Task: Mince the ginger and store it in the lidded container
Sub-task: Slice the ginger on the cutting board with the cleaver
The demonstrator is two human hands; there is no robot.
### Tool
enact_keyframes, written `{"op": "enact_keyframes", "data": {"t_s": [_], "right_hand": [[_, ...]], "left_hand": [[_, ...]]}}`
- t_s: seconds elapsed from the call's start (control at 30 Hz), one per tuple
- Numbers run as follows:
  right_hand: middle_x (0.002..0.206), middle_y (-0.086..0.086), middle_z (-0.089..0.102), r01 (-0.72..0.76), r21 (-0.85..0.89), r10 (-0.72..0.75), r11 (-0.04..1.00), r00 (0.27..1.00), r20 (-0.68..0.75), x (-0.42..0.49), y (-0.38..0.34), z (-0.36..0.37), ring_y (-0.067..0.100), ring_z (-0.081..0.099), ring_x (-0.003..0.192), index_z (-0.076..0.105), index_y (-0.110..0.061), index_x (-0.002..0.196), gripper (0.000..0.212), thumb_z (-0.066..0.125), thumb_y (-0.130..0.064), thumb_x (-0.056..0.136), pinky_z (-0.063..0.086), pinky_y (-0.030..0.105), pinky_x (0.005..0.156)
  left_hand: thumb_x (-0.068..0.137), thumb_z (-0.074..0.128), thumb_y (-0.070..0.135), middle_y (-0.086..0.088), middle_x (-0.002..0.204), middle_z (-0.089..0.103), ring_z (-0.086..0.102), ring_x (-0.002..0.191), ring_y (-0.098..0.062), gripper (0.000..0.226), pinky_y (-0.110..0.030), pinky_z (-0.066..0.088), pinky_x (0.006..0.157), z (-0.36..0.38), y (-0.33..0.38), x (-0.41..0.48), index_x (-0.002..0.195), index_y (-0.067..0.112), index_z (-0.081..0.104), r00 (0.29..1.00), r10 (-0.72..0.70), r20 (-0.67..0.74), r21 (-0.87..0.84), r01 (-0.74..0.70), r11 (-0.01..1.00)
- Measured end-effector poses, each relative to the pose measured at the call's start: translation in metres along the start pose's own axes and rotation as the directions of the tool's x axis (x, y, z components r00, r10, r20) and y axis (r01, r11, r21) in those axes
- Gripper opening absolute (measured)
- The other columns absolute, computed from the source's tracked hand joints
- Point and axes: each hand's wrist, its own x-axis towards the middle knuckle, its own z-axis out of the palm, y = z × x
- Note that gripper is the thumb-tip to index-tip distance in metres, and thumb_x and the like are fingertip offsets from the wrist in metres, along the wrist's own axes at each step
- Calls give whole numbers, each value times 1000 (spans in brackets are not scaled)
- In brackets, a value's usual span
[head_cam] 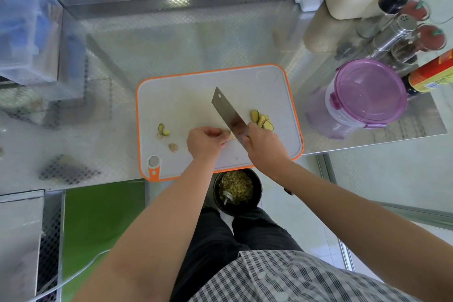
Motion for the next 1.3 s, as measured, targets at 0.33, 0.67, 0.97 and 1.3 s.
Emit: {"op": "enact_keyframes", "data": {"t_s": [0.33, 0.67, 0.97, 1.3], "right_hand": [[81, 6, 42, -8, -40, 9, 999, 1000, 9, -7, -4, 7, 29, 40, 72, 31, -15, 91, 9, 38, -14, 98, 32, 36, 61], [80, 3, 42, -21, -108, 20, 994, 1000, -4, -2, -9, 13, 25, 44, 71, 31, -15, 90, 14, 40, -5, 95, 35, 36, 59], [95, 10, 57, 4, -139, -6, 990, 1000, -17, 25, -15, 30, 33, 60, 82, 38, -11, 96, 5, 42, -7, 96, 35, 35, 57], [81, 7, 45, 36, 30, -35, 999, 998, -42, 7, 5, 9, 28, 39, 72, 42, -9, 98, 14, 39, -23, 100, 32, 34, 62]], "left_hand": [[65, 86, 10, 9, 48, 64, 70, 60, -19, 23, -40, 59, 79, -1, -3, 3, 61, 20, 66, 1000, -1, 16, -3, 1, 1000], [64, 88, 12, 2, 59, 68, 71, 63, -21, 21, -40, 59, 78, -2, 0, 2, 63, 18, 68, 1000, 5, 29, -28, -4, 1000], [53, 89, 22, -1, 59, 70, 71, 68, -27, 21, -46, 58, 77, -3, -5, 6, 51, 24, 69, 999, 24, 49, -23, -23, 999], [60, 89, 6, -8, 71, 72, 71, 66, -23, 20, -44, 59, 77, -4, -6, 7, 66, 11, 71, 997, -29, 77, -136, 39, 990]]}}
